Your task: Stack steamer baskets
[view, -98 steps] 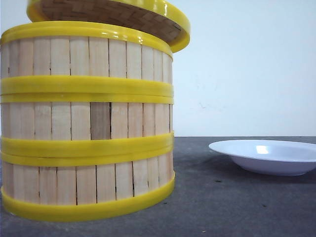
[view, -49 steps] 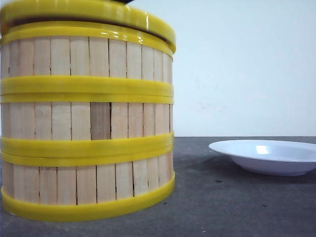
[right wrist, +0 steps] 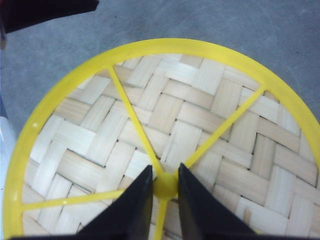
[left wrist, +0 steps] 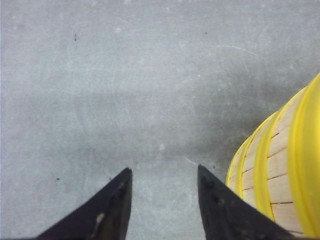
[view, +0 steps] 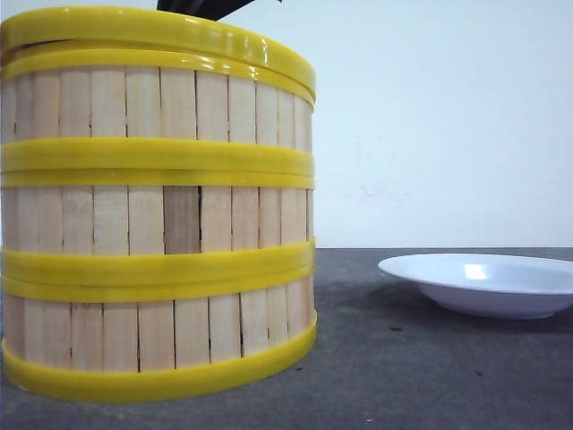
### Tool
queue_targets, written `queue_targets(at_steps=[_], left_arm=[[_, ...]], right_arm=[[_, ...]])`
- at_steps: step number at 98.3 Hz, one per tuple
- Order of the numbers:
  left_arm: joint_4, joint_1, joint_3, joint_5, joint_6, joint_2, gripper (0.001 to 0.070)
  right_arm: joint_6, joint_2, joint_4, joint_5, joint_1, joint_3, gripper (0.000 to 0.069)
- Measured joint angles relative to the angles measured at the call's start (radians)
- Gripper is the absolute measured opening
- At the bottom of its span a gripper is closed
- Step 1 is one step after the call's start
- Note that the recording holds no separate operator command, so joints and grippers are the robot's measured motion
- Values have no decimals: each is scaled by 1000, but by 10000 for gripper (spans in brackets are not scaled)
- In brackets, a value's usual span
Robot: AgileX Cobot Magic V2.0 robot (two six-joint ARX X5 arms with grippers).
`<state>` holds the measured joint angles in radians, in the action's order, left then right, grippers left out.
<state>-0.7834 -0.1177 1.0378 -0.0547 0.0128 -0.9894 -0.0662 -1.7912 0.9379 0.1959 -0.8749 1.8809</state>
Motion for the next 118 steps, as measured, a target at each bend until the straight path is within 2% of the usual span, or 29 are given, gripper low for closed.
queue_targets(at_steps=[30,35,48,58,68,80,96,118], left_arm=[[3,0,0,0,0,0,236],[3,0,0,0,0,0,236],[3,0,0,0,0,0,236],[4,0,0,0,0,0,236],[4,1,0,0,0,0,236],[4,0,0,0,0,0,236],[2,0,0,0,0,0,236],[-13,0,0,0,0,0,236]], right_arm=[[-17,-24,-6,-34,-14,13,72],[-17,-24,-7,-36,-14,13,122],[-16,-27,-8,-39,-8,13,324],[-16,-15,-8,-40,-1,13,388],[-16,26,-8,-47,3,11,402],[-16,127,-7,-111,26,11,404],[-16,242,4,-121,142,4,404],[-15,390,-3,-128,332,-195,404]])
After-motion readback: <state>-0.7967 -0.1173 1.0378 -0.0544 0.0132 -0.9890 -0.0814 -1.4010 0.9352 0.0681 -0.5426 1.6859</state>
